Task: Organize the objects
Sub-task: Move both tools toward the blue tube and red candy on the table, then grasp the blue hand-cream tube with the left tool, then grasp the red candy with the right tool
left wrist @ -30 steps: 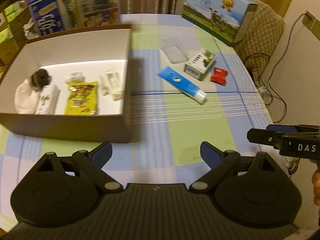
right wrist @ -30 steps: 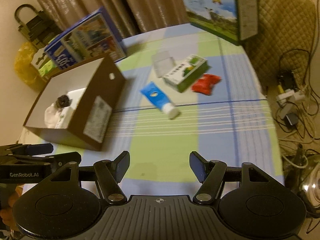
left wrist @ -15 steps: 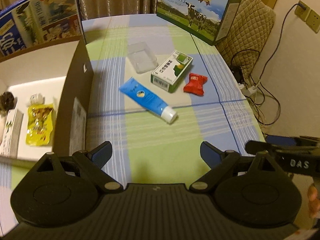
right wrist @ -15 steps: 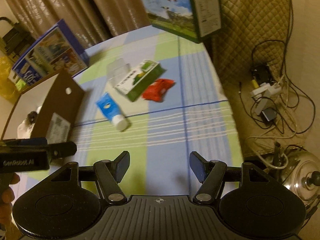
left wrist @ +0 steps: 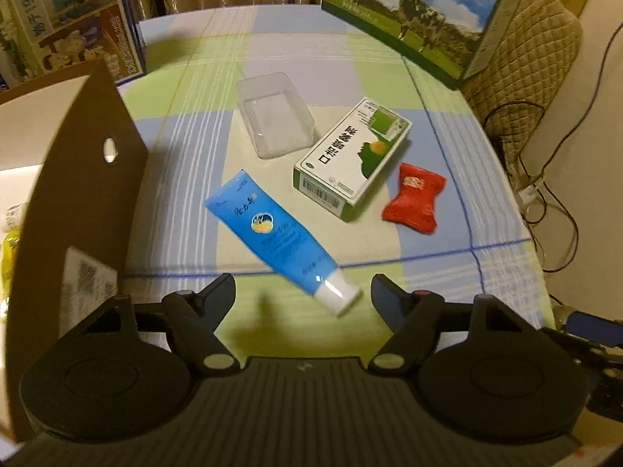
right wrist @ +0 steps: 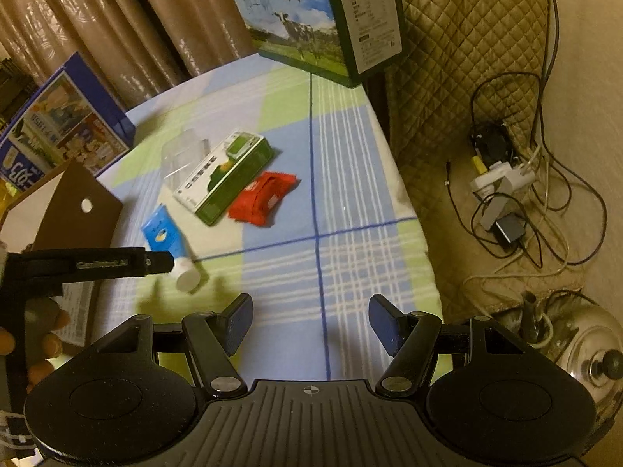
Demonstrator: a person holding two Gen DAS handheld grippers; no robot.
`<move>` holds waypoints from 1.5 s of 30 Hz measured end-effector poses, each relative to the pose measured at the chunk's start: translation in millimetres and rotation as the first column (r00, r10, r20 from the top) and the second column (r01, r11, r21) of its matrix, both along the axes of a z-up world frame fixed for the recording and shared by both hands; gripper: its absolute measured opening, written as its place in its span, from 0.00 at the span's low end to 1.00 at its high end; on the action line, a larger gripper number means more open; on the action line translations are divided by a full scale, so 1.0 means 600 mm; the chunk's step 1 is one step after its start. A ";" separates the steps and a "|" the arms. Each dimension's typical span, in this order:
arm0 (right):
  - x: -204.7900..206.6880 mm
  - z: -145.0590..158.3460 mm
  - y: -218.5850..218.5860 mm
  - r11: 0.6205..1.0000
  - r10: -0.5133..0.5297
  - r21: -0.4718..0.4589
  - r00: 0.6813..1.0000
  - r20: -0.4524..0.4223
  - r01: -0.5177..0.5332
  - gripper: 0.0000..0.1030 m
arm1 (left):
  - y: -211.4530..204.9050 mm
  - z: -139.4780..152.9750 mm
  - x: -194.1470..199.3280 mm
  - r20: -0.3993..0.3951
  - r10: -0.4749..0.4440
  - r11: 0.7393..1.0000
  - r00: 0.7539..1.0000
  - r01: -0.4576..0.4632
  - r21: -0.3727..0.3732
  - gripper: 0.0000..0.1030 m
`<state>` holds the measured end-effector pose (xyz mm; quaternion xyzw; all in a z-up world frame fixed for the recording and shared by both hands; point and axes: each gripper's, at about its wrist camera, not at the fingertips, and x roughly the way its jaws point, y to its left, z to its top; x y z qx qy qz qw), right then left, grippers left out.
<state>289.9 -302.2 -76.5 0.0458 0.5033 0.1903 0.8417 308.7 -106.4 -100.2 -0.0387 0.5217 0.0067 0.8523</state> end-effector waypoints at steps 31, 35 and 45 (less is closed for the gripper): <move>0.175 -0.084 0.170 1.000 0.028 0.000 0.997 0.065 -0.028 0.48 | 0.062 -0.037 0.031 0.051 0.031 0.998 0.998 -0.034 0.052 0.17; 0.171 -0.098 0.178 0.996 0.072 -0.053 0.995 0.067 -0.068 0.33 | 0.065 -0.037 0.026 0.046 0.050 0.998 0.998 -0.052 0.047 0.21; 0.108 -0.101 0.150 0.980 0.185 -0.092 0.980 0.079 -0.178 0.26 | 0.065 -0.035 0.006 0.041 0.025 0.999 0.999 -0.027 0.045 0.19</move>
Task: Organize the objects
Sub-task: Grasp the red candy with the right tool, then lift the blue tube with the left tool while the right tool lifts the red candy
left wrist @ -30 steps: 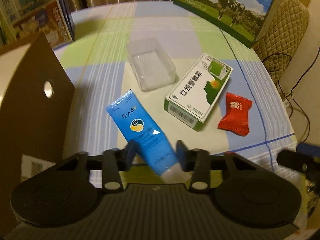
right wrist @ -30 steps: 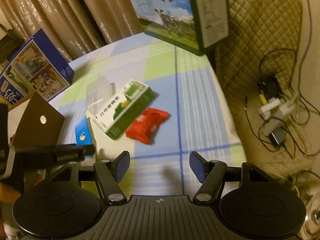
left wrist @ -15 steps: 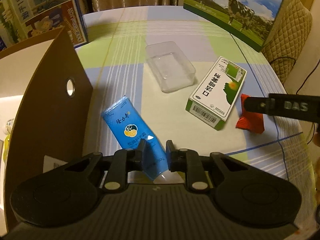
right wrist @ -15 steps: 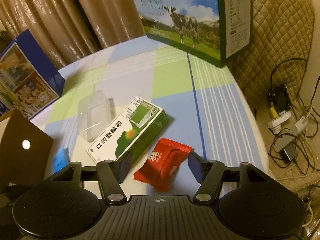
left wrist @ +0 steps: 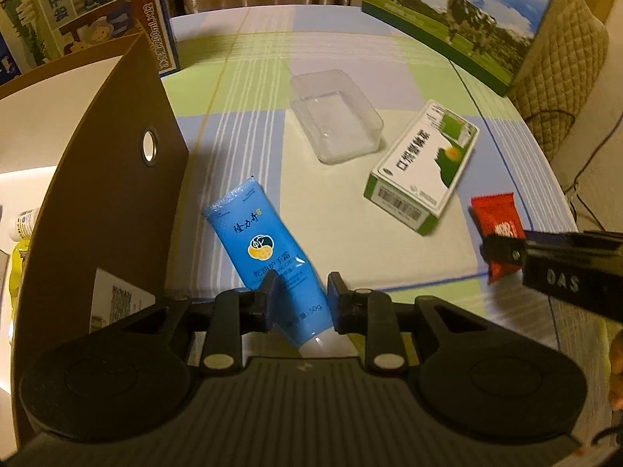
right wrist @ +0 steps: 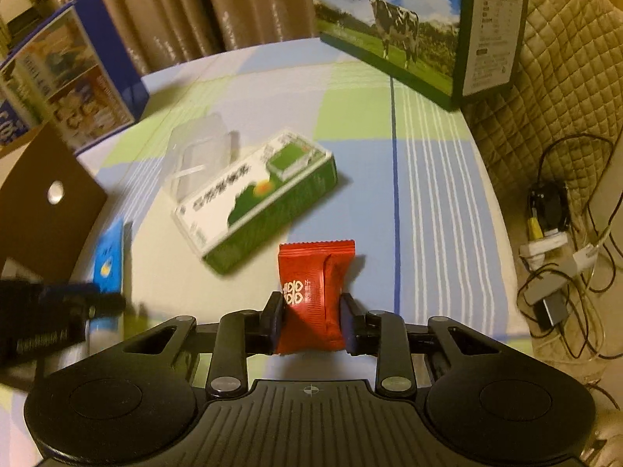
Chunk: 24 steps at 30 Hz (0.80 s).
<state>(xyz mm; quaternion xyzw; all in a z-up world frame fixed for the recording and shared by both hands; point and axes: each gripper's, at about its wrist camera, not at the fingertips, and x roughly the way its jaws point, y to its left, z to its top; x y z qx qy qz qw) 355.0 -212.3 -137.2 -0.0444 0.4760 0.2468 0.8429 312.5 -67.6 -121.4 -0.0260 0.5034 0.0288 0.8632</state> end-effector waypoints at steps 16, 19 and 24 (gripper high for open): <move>-0.167 0.010 -0.059 0.992 0.124 -0.024 0.991 -0.059 -0.125 0.26 | 0.002 0.011 -0.152 -0.032 -0.108 0.994 0.994 0.108 -0.009 0.12; -0.194 0.011 -0.062 0.989 0.143 -0.030 0.987 -0.073 -0.146 0.26 | 0.006 0.014 -0.195 -0.039 -0.132 0.991 0.990 0.132 -0.008 0.12; -0.240 0.012 -0.065 0.984 0.172 -0.026 0.981 -0.089 -0.175 0.26 | 0.020 0.019 -0.266 -0.067 -0.148 0.989 0.987 0.146 -0.038 0.12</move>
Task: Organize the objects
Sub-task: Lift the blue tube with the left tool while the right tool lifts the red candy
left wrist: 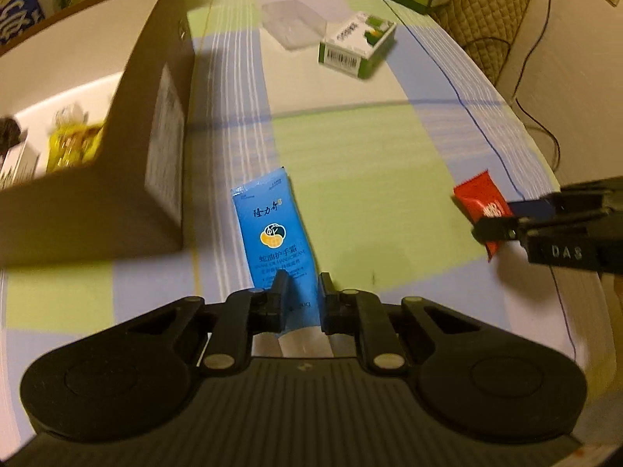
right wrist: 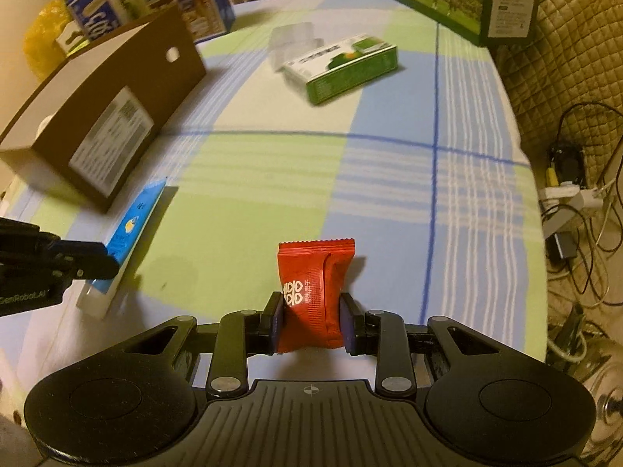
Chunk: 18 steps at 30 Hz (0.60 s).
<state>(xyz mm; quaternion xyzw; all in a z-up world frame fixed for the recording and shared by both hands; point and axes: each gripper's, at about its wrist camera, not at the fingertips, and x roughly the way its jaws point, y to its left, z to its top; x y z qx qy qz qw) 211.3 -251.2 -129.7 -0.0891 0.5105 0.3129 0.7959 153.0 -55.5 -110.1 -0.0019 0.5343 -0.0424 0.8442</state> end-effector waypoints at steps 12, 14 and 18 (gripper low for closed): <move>-0.040 0.003 0.005 1.000 0.001 -0.001 1.000 0.010 -0.001 0.26 | 0.039 -0.022 -0.040 -0.078 0.187 0.978 0.979 -0.193 -0.075 0.46; -0.041 0.003 0.006 1.000 -0.004 -0.002 1.000 0.014 0.004 0.26 | 0.035 -0.027 -0.035 -0.076 0.190 0.978 0.979 -0.196 -0.068 0.45; -0.044 0.003 0.008 1.000 -0.005 -0.007 1.000 0.027 0.005 0.26 | 0.016 -0.030 -0.020 -0.058 0.173 0.984 0.983 -0.175 -0.028 0.46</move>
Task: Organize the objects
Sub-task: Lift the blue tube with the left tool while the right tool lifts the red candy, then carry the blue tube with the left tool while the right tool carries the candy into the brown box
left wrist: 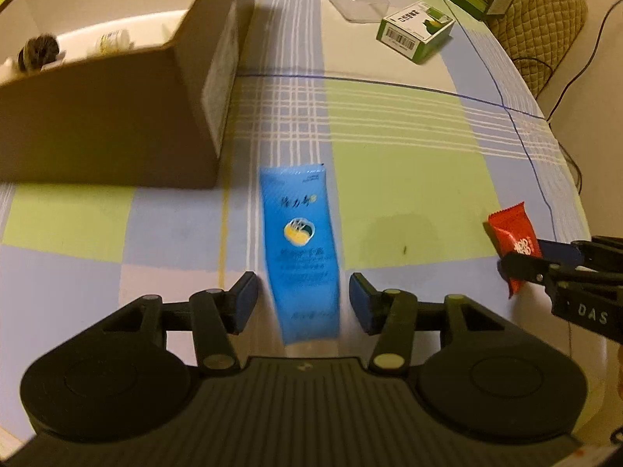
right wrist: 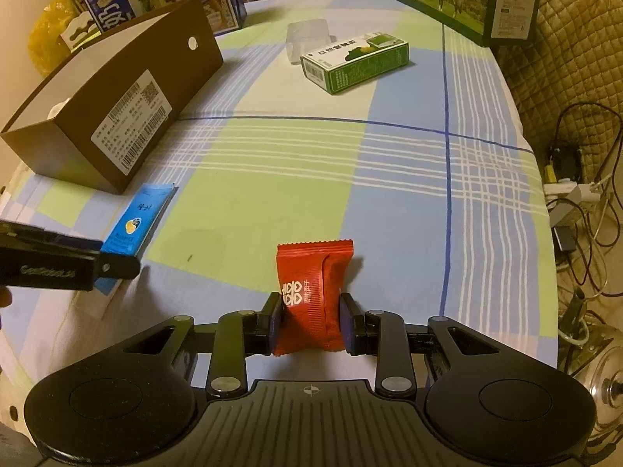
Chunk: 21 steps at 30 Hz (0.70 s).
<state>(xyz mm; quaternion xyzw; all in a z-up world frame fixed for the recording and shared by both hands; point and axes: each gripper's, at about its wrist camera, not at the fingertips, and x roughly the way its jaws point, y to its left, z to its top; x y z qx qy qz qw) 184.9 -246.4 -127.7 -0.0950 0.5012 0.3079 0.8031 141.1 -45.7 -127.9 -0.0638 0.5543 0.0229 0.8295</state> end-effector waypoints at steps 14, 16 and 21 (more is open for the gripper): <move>-0.006 -0.002 0.020 0.998 0.031 -0.053 0.998 0.049 -0.029 0.27 | -0.024 0.002 -0.016 0.001 -0.097 0.991 0.995 0.097 0.088 0.34; -0.007 -0.003 0.021 0.998 0.042 -0.057 0.998 0.050 -0.039 0.27 | -0.015 0.002 -0.025 0.003 -0.106 0.990 0.994 0.106 0.091 0.34; -0.012 -0.002 0.027 0.997 0.063 -0.047 0.998 0.023 -0.062 0.27 | 0.029 0.007 -0.049 0.006 -0.075 0.994 0.997 0.074 0.076 0.34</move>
